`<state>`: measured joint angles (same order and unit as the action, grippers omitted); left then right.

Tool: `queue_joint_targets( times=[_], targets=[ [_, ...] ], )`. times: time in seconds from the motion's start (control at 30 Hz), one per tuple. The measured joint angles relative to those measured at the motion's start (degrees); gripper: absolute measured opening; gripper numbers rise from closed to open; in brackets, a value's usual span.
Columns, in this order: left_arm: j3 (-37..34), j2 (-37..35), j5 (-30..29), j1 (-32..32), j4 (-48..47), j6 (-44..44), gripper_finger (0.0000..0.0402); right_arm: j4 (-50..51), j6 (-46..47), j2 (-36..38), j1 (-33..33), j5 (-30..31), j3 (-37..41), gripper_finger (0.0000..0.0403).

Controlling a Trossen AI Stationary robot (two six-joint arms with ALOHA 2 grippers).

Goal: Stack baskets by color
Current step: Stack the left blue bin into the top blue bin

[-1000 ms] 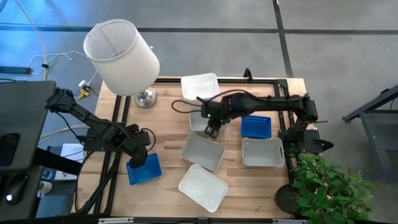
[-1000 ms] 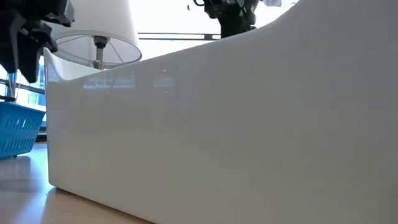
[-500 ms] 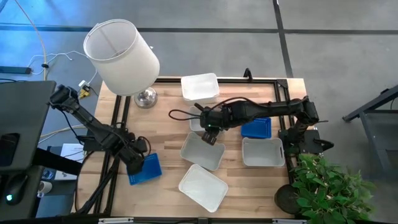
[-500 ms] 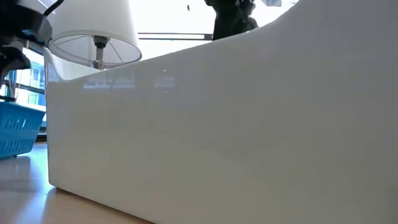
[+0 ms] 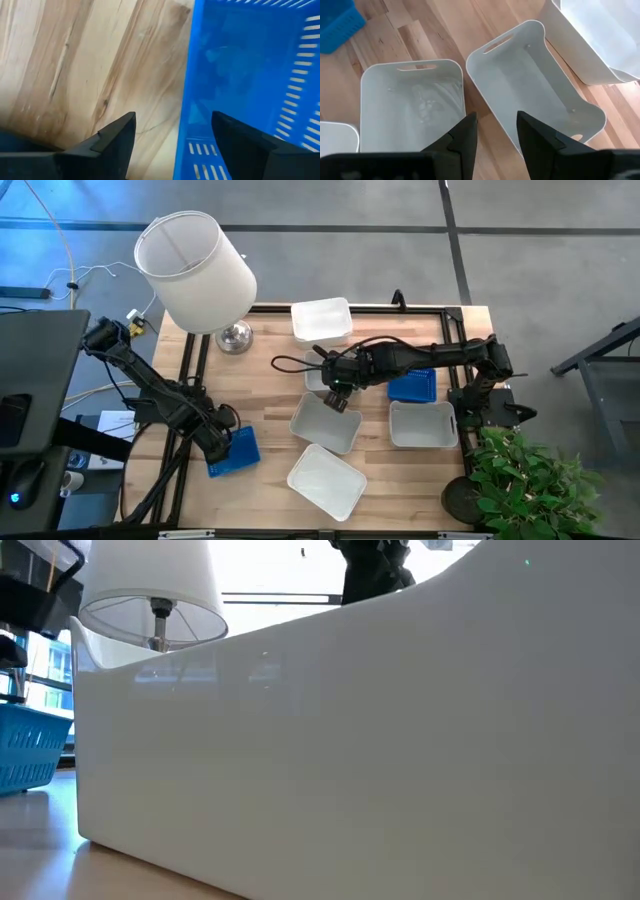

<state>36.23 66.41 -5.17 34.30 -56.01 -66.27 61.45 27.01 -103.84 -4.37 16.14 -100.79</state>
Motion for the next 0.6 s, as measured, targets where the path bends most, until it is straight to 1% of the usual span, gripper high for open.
queue_joint_targets(
  times=[0.13,0.27,0.4,0.6],
  targets=[
    [0.0,3.7,0.0,0.0,0.2,0.3,0.0236,0.0,0.4,0.0,-0.3,0.0,0.0,0.0124],
    [0.0,7.1,0.0,0.0,0.7,0.3,0.021,0.0,2.7,0.0,-0.9,-0.1,0.0,0.0124],
    [0.0,9.0,-0.3,0.0,1.7,0.4,0.016,0.1,4.1,0.0,-1.9,-0.1,0.0,0.0124],
    [0.0,9.7,-1.7,0.0,3.2,0.5,0.0061,0.3,7.1,0.0,-4.1,-0.1,0.0,0.0124]
  ],
)
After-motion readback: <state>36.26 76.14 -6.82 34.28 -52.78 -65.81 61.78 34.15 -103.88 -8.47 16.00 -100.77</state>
